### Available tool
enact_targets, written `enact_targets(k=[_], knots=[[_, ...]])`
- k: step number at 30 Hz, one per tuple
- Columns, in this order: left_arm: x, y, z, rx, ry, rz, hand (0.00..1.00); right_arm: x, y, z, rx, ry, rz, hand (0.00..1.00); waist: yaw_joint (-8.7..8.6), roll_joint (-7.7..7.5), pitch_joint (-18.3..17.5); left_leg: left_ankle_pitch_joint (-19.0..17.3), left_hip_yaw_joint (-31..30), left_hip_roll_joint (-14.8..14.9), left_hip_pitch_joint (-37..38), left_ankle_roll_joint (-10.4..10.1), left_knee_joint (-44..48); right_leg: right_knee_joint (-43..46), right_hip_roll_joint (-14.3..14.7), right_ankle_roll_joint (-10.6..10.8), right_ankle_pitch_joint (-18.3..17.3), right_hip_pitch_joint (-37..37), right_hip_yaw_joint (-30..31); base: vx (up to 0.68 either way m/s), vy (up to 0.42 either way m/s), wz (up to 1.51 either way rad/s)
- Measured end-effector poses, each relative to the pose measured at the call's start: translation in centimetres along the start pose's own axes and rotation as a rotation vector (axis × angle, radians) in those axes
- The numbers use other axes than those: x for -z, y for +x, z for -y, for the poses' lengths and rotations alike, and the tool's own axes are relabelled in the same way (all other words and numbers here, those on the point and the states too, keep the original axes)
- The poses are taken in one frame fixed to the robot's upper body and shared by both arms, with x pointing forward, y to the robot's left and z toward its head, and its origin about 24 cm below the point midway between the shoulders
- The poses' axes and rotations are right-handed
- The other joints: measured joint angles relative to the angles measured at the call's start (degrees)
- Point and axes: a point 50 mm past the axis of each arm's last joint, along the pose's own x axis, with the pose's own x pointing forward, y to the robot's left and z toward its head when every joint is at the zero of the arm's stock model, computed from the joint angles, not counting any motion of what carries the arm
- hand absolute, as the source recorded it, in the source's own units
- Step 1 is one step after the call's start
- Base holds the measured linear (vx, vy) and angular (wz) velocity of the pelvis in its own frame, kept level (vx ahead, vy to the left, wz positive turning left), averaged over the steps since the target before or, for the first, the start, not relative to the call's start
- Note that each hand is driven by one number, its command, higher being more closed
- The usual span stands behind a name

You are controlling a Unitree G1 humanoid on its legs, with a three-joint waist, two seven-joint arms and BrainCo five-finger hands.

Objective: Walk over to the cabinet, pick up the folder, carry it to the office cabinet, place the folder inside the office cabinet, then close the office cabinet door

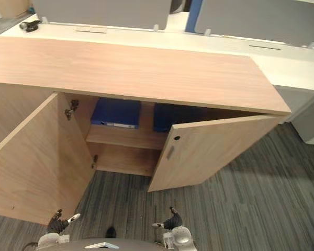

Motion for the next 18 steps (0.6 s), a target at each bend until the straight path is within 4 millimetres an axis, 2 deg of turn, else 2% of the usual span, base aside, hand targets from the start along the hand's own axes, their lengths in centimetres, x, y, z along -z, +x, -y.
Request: enact_targets(k=[5,11,15,18], knots=[[0.3,-0.1,-0.4,-0.029,-0.064,-0.017,0.0,-1.1,0.4,0.1,-0.002,-0.012,0.031,0.0,1.35,-0.14,1.1,0.7,-4.5,-0.5,-1.3,-0.2,0.3,0.3,0.0,-0.7,-1.1,1.0,-4.5,0.04,-0.029,0.45],[1.3,-0.5,-1.4,-0.108,-0.166,-0.05,0.0,-2.2,0.6,0.0,0.0,-0.016,0.068,0.0,2.49,-0.11,1.8,0.9,-6.8,-0.6,-1.6,-0.4,0.3,1.4,0.0,-1.4,-2.7,1.0,-6.1,0.0,-0.016,0.21],[-0.1,-0.5,-4.0,-0.223,-0.316,0.021,0.0,-1.8,0.5,0.2,0.016,-0.014,0.061,0.0,3.06,-0.4,2.3,1.5,-9.4,-0.5,-2.3,-1.0,0.3,2.4,0.2,-1.5,-3.8,1.2,-8.5,-0.01,-0.041,0.31],[-1.6,-0.5,-5.5,-0.284,-0.363,0.094,0.0,-2.4,0.5,0.4,0.026,-0.014,0.084,0.0,3.28,-0.01,3.3,1.7,-10.5,-0.5,-2.4,-1.2,0.3,2.6,0.3,-1.5,-4.1,1.6,-9.8,-0.02,-0.038,0.21]])
